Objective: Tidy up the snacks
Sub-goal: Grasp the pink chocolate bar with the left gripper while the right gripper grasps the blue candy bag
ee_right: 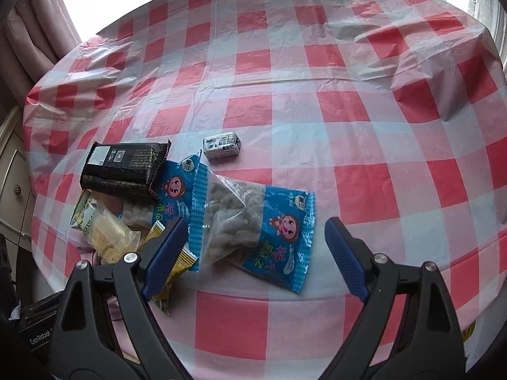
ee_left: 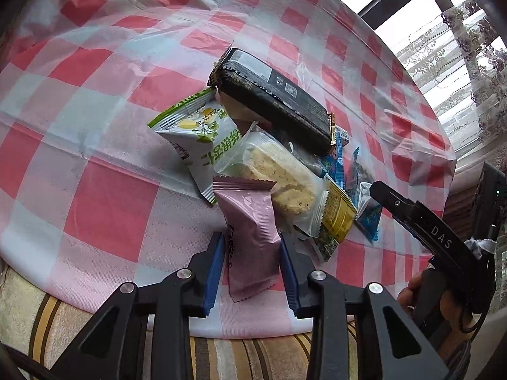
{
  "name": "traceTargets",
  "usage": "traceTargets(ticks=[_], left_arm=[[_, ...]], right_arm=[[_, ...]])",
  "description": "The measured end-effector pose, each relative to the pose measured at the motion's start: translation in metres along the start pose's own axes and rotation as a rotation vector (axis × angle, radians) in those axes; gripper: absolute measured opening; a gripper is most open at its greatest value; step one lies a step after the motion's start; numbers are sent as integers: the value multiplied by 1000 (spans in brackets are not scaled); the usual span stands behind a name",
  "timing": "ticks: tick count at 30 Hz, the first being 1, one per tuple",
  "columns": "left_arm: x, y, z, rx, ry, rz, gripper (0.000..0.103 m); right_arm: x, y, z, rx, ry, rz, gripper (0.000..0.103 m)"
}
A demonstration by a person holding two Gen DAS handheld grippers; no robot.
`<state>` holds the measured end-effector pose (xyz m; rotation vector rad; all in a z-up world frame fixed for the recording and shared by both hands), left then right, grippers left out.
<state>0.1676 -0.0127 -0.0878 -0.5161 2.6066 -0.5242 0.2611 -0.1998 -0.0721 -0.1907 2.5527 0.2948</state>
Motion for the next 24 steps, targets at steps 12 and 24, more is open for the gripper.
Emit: traceTargets(ticks=[12, 24], left_arm=[[-2, 1, 1, 2, -22, 15, 19], [-3, -7, -11, 1, -78, 41, 19]], right_arm=[[-2, -4, 19, -11, 23, 13, 72], [7, -9, -1, -49, -15, 29, 42]])
Point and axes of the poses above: each gripper's, at about its wrist camera, not at the fingertips, and z roughly the way its jaws point, y to its left, x to its underside, the point moved 6 cm from there along z, roughly the way its jaws point, and after that the axes turned 2 degrees about -x, right-handed, at the moved point
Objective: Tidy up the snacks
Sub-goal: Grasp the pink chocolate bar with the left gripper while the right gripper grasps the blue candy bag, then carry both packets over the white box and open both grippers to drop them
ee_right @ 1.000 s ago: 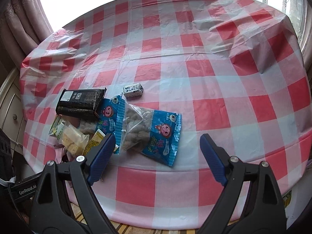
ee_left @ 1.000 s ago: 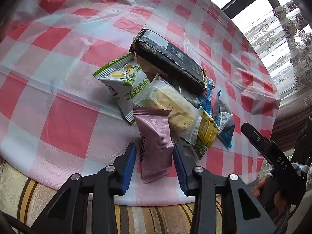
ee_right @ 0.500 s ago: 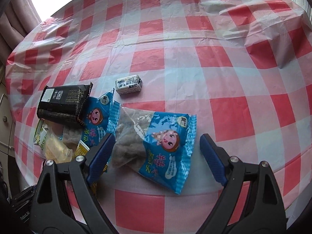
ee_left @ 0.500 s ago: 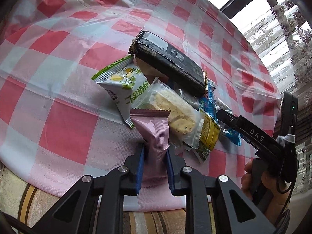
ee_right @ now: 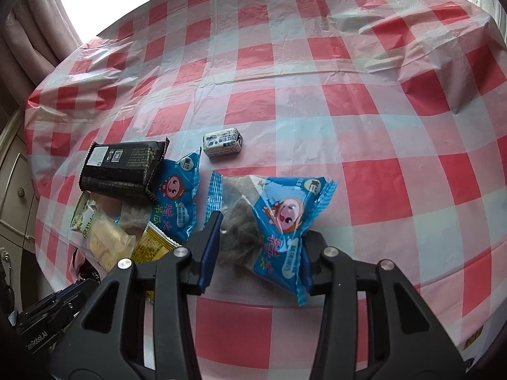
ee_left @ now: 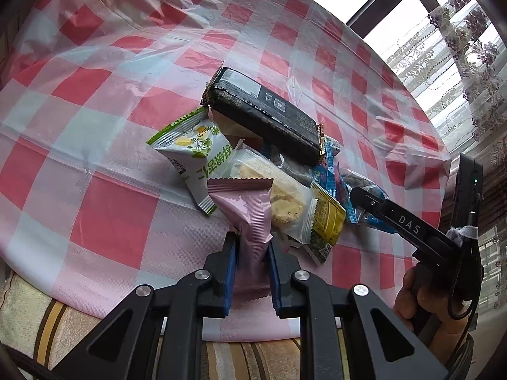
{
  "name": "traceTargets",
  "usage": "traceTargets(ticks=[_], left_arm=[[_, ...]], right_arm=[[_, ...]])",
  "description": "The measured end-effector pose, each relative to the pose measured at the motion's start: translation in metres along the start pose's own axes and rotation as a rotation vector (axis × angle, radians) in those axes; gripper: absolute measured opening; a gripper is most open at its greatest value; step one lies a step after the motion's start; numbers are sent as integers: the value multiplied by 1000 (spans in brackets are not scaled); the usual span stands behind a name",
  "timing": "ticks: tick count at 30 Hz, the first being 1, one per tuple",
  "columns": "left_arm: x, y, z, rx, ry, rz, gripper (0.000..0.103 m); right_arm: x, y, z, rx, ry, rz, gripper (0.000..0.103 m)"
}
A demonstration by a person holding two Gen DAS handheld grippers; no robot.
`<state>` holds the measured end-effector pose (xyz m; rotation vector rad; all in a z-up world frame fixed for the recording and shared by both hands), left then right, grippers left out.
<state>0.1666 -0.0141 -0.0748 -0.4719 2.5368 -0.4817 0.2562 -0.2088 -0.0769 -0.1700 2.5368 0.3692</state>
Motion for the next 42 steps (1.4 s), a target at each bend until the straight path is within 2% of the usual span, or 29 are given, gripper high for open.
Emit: traceTargets(ticks=[10, 17, 29, 42], left_arm=[[-1, -13, -16, -15, -53, 48, 19], [2, -34, -24, 4, -64, 97, 19], [17, -92, -25, 57, -49, 199, 19], [46, -161, -18, 132, 1, 321, 19]], right_arm=[[9, -3, -36, -15, -53, -5, 42], [22, -18, -63, -24, -79, 30, 42], [46, -63, -107, -5, -120, 105, 42], [76, -135, -153, 99, -165, 198, 42]])
Point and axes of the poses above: each gripper's, at about its wrist camera, not at the fingertips, and z roughly the way its jaws point, y to its left, x to its underside, the point moved 6 cm from there along z, roughly the way its jaws point, and after that the axes turned 2 degrees about -x, right-handed, at the moved point
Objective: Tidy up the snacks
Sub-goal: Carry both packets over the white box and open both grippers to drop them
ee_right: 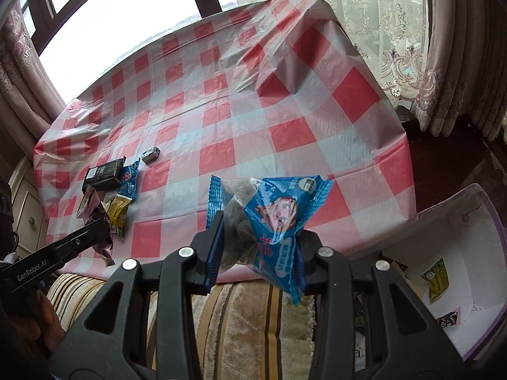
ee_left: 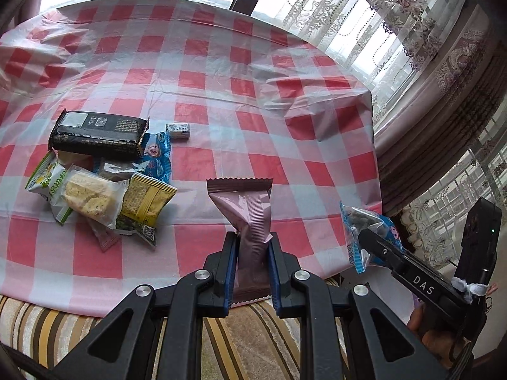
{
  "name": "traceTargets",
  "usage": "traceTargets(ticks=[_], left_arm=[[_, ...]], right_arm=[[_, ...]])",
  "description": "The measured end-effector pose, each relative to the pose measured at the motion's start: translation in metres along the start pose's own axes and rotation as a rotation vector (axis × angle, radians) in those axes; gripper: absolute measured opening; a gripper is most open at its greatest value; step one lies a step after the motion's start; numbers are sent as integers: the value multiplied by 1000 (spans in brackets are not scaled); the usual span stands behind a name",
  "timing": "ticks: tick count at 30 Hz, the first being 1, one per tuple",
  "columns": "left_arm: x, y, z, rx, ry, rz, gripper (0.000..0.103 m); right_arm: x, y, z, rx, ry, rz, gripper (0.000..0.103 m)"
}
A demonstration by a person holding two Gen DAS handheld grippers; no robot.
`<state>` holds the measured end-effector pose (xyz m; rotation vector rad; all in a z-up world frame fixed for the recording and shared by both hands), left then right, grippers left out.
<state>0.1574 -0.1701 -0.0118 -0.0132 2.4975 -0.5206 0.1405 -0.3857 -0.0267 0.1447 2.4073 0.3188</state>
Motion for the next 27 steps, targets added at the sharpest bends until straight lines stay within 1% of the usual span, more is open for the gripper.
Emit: traceTargets(ticks=[11, 21, 27], left_arm=[[18, -74, 17, 86, 60, 126, 19], [46, -147, 33, 187, 144, 257, 19], [58, -179, 39, 234, 181, 318, 19]], right_arm=[[1, -68, -36, 74, -51, 99, 42], [10, -134, -67, 178, -84, 199, 42], [11, -164, -82, 223, -111, 251, 43]])
Point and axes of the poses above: each gripper's, at about its wrist camera, not at the fingertips, and z roughly the way its jaws point, y to its left, x to its underside, the point moved 6 cm from there along z, roughly the way its jaws point, and after that the axes turned 2 degrees about -x, right-handed, at the moved point
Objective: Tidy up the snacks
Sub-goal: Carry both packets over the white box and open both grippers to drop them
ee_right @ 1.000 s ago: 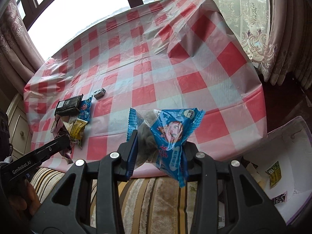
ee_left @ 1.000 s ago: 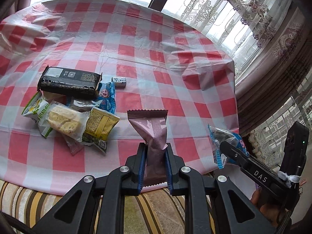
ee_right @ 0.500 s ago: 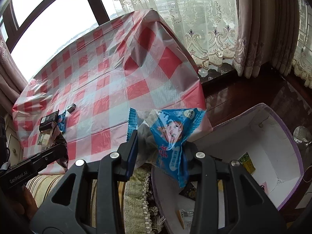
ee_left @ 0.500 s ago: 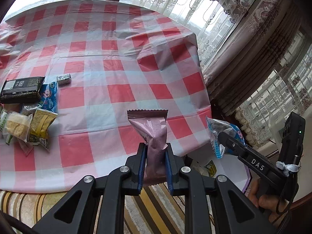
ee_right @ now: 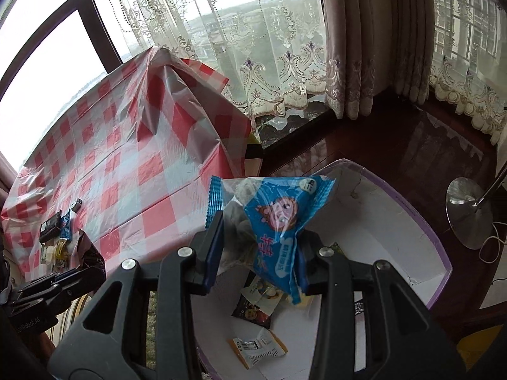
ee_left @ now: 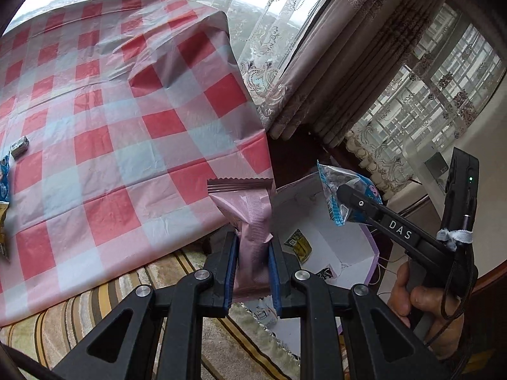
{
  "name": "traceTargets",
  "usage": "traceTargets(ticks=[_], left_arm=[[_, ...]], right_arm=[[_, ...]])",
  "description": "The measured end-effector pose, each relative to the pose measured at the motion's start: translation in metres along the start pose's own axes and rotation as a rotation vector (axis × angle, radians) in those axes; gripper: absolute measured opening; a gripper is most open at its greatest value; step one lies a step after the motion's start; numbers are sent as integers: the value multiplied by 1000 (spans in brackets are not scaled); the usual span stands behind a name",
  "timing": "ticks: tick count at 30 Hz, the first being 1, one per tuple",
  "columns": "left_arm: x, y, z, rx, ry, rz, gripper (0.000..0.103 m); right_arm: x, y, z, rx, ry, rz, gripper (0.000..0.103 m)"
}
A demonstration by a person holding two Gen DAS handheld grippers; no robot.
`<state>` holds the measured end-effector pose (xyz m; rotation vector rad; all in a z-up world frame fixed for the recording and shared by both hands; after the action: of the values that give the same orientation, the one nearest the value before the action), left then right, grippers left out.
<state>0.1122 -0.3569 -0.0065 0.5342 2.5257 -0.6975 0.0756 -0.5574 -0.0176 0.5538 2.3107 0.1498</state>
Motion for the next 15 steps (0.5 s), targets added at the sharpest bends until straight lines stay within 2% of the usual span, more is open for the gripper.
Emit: traceTargets(ticks=[2, 5, 8, 15], left_arm=[[-1, -9, 3, 21, 5, 18, 19], [-4, -21, 7, 44, 14, 53, 30], [-4, -20, 10, 33, 21, 49, 36], [-6, -7, 7, 12, 14, 14, 36]], right_arm=[[-3, -5, -1, 4, -7, 12, 45], [-7, -10, -2, 20, -21, 27, 48], [-9, -8, -3, 14, -26, 19, 48], [-7, 1, -1, -7, -17, 13, 48]])
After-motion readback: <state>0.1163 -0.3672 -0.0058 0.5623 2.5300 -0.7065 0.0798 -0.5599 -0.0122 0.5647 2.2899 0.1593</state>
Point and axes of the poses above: each gripper's, at about its wrist camera, not at the fingertips, and z roughly the way its jaws point, y to its left, x to its underside, the point moved 6 cm from there along z, roughly the way its jaws point, and after that the axes turned 2 degrees about -x, right-handed, at the moved point
